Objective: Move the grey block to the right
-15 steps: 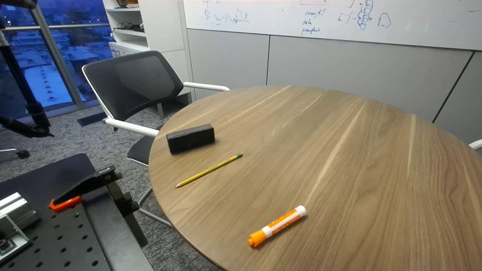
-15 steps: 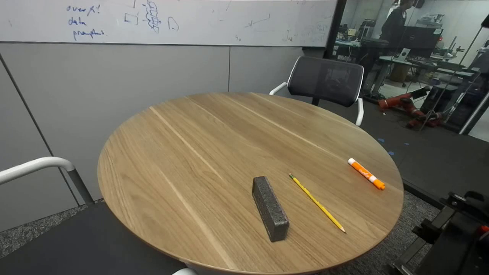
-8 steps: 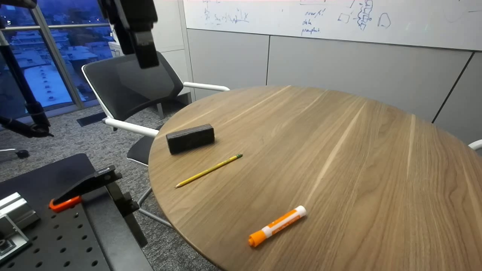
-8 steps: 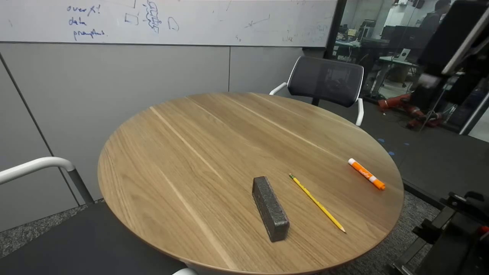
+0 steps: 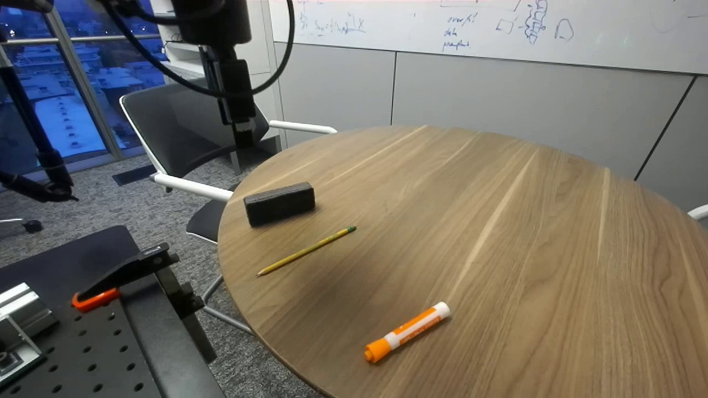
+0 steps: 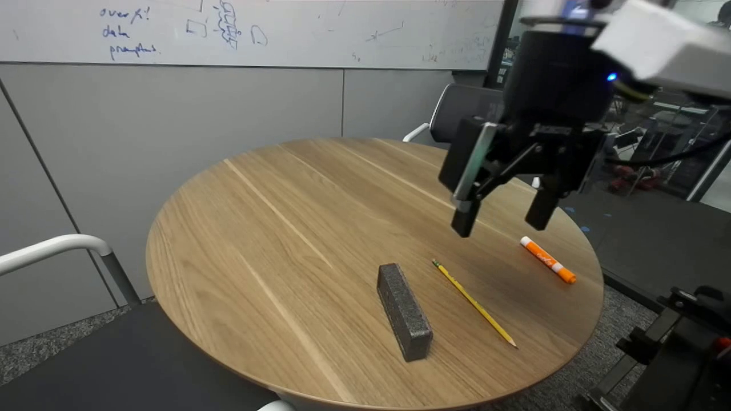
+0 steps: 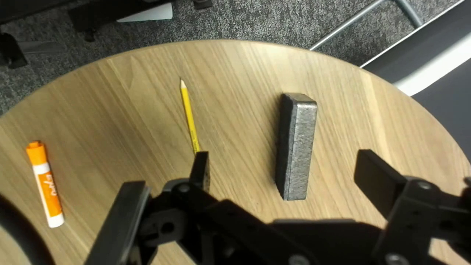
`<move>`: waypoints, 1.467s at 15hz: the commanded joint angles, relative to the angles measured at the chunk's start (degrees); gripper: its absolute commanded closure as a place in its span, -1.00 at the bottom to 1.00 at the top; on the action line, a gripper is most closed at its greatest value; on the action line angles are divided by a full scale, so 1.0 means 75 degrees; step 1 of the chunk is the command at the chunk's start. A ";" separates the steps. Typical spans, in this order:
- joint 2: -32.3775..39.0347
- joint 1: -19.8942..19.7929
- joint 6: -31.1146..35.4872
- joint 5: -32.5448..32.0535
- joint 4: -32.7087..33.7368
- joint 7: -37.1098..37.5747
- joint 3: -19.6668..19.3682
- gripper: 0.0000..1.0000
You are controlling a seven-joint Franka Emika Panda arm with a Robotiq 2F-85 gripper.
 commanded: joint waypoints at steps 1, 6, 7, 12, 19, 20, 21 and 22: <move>0.1557 0.0491 -0.0102 -0.0245 0.1512 0.0742 -0.0431 -1.00; 0.3040 0.1363 -0.0204 -0.0479 0.2727 0.1445 -0.1073 -1.00; 0.3298 0.1501 -0.0250 -0.0506 0.2932 0.1546 -0.1171 -1.00; 0.4246 0.2027 -0.1197 -0.0607 0.3812 0.2101 -0.1574 -1.00; 0.4529 0.1949 -0.1383 -0.0746 0.4290 0.1907 -0.1597 0.33; 0.4499 0.1898 -0.1439 -0.0716 0.4344 0.1846 -0.1578 0.46; 0.4431 0.1817 -0.1555 -0.0664 0.4398 0.1743 -0.1544 0.59; 0.4319 0.1709 -0.1709 -0.0614 0.4447 0.1602 -0.1508 0.77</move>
